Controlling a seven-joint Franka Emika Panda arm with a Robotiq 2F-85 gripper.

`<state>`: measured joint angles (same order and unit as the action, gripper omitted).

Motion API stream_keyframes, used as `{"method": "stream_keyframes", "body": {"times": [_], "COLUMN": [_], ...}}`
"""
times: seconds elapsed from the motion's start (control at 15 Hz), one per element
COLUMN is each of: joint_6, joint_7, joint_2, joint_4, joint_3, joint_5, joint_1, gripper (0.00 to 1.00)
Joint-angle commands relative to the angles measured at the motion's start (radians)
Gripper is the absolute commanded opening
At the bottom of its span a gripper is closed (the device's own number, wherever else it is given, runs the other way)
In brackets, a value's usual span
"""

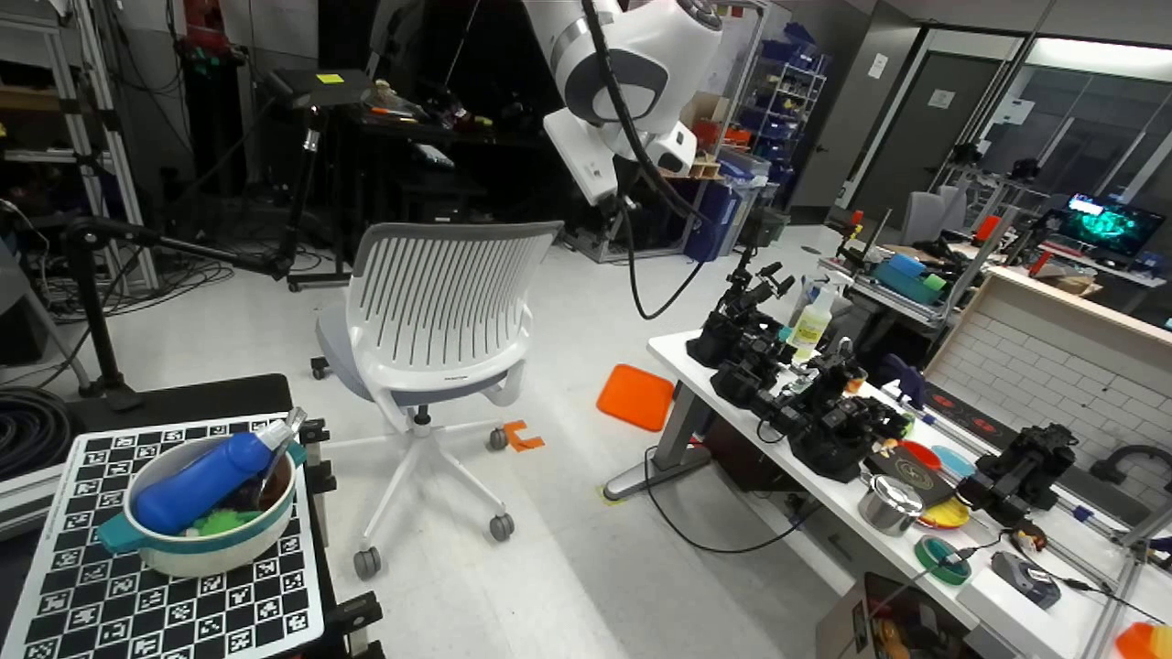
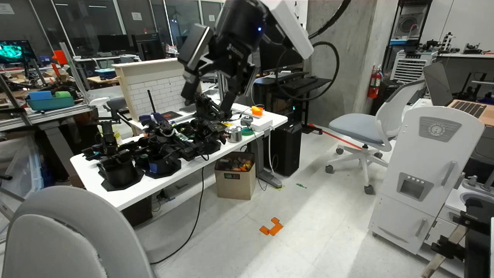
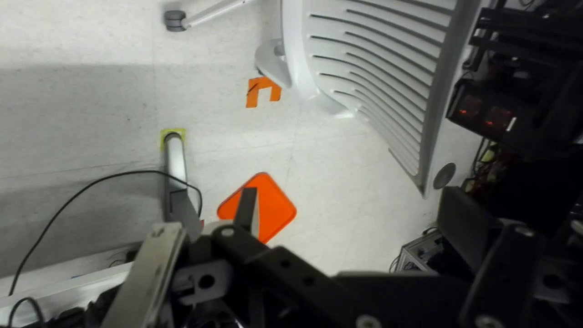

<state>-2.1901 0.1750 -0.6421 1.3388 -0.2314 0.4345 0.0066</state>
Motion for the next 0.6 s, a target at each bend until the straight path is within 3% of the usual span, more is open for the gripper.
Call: {"method": "stream_keyframes", "body": {"times": [0.0, 0.53], "joint_6": [0.097, 0.145], "joint_7": [0.004, -0.027], "joint_2": [-0.093, -0.289], "joint_4": [-0.119, -0.274], "joint_3": [-0.048, -0.075], "joint_5": [0.063, 0.054], "joint_1": [0.000, 0.072], "gripper": [1.00, 1.00]}}
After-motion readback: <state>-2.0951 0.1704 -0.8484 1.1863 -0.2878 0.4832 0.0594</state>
